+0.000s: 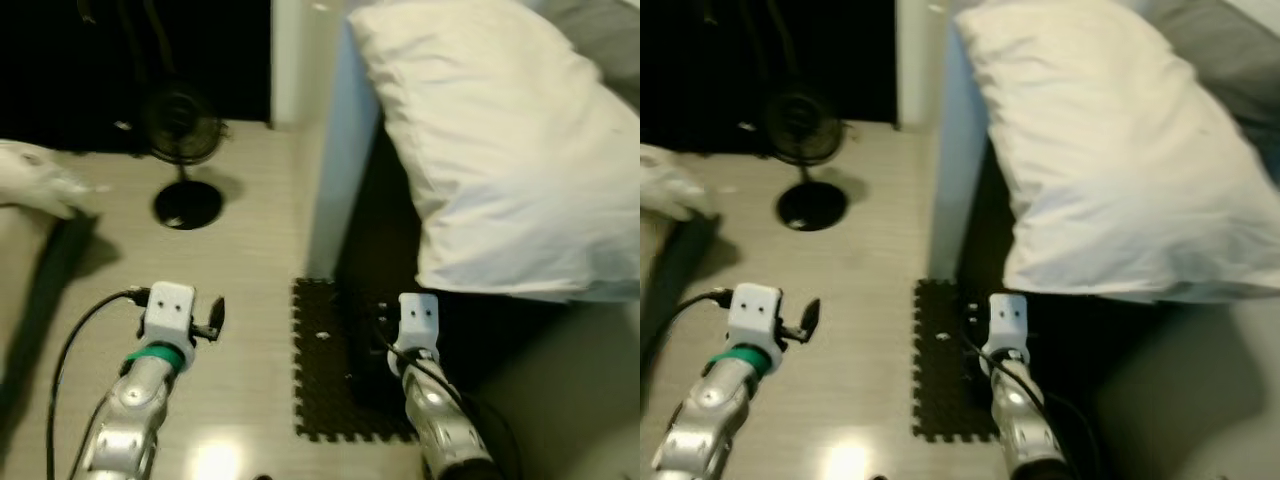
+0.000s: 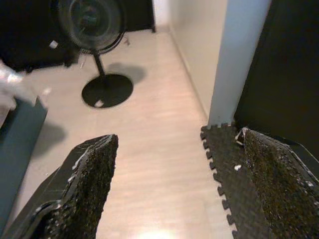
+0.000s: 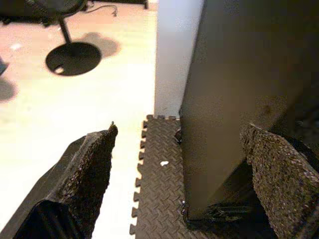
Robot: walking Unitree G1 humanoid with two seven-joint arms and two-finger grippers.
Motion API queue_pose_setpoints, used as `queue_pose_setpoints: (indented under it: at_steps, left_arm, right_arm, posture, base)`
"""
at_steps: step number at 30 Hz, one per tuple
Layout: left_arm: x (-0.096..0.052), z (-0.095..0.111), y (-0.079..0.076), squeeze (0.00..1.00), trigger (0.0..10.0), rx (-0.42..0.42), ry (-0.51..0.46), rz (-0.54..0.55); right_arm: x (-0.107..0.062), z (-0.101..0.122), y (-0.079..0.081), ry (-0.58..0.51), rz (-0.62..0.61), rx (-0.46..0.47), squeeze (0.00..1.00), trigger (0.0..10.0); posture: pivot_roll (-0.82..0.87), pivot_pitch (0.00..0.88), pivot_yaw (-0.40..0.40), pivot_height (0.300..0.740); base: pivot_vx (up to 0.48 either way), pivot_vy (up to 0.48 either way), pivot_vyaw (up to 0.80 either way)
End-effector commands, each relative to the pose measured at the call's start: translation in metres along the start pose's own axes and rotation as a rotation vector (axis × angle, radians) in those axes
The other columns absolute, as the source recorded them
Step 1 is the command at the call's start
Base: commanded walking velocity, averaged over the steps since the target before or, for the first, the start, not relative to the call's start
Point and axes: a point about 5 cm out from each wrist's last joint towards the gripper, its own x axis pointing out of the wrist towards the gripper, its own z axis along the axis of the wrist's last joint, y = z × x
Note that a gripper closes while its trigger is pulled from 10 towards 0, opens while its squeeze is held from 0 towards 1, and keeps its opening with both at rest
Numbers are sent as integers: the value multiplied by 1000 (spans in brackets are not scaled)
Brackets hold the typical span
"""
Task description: Clean up the room
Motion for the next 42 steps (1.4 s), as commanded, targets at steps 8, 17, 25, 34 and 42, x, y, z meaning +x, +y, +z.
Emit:
queue_pose_setpoints:
  at_steps: [8,17,25,34,42]
  left_arm:
    - [0,-4,-3,0,10000,-5,27,-24]
    - [-1,-5,-3,0,10000,-9,30,-32]
    - [-1,-6,-3,0,10000,-8,31,-31]
    - [1,-4,-2,0,10000,2,31,-38]
    - [2,-1,0,0,10000,20,31,-51]
  right_arm:
    - [-1,-6,-5,31,-42,59,0,10000]
    - [-2,-8,-4,37,-40,59,0,10000]
    - [-1,-8,-4,37,-39,62,0,10000]
    - [-1,-9,-3,40,-48,75,0,10000]
    - [-1,-10,-3,39,-63,89,0,10000]
  posture:
    - [138,0,-31,740]
    - [138,0,-33,740]
    - [141,0,-34,740]
    - [146,0,-22,740]
    - [171,0,11,740]
  base:
    - [0,0,181]
    - [0,332,0]
    - [0,406,0]
    - [0,420,0]
    - [0,438,0]
